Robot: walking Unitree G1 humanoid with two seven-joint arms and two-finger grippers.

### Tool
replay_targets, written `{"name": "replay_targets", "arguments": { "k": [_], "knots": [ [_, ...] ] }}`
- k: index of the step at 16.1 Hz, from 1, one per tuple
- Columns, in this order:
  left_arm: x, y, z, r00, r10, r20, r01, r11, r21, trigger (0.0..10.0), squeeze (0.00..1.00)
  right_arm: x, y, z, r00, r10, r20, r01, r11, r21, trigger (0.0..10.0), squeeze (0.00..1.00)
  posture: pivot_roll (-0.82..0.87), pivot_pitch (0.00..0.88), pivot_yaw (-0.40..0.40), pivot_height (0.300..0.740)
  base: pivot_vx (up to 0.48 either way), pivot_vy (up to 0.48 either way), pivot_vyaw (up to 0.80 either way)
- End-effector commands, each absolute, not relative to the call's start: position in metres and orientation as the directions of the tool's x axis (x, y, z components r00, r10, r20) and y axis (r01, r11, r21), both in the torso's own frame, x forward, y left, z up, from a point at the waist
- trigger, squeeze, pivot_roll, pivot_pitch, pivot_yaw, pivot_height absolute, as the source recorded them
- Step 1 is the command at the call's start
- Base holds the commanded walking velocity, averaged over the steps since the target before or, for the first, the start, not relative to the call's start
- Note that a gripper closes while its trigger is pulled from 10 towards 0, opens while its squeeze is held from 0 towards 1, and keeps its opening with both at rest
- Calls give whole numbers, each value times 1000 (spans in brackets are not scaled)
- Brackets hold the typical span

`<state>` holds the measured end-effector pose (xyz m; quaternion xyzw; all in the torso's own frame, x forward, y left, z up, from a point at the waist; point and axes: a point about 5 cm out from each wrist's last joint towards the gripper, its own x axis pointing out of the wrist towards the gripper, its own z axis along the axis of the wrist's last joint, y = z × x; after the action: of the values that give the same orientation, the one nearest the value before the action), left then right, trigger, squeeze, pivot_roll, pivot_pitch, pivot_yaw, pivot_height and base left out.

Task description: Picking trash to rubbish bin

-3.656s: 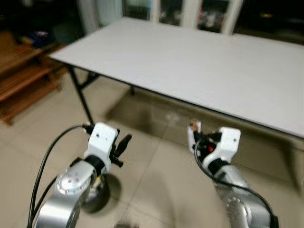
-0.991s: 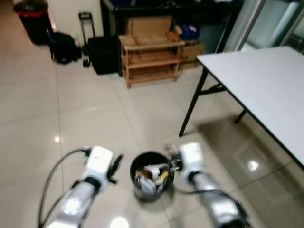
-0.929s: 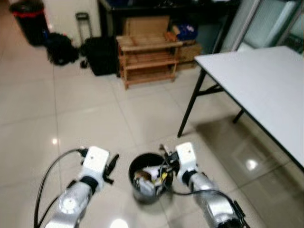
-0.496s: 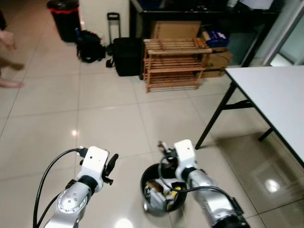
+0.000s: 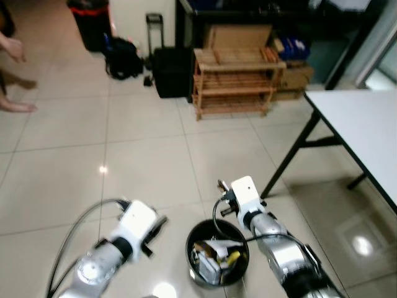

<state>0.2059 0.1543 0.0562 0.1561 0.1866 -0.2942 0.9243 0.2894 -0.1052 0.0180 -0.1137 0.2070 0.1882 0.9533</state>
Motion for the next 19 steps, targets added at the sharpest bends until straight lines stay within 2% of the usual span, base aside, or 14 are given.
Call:
{"name": "replay_targets", "arguments": {
  "k": [1,6,10,11,19],
  "knots": [
    [200,148,56,713,-540,-447,656,739,154,10000,0,291,-107,14,842,290,-456,-407,895,-183,10000,0,72,85,-59,740,0,0,0],
    [197,153,57,663,-574,-481,712,682,169,10000,0,306,-99,12,815,268,-514,-446,856,-261,10000,0,79,100,-68,740,0,0,0],
    [196,154,59,663,-574,-480,713,680,171,10000,0,315,-101,18,837,224,-500,-419,849,-321,10000,0,82,107,-70,740,0,0,0],
    [195,153,59,663,-576,-478,713,681,169,10000,0,319,-104,21,855,197,-480,-383,864,-327,10000,1000,81,108,-71,740,0,0,0],
    [194,153,59,667,-573,-476,708,687,163,10000,0,319,-103,21,857,192,-478,-373,871,-319,10000,1000,82,109,-67,740,0,0,0]
  ]
}}
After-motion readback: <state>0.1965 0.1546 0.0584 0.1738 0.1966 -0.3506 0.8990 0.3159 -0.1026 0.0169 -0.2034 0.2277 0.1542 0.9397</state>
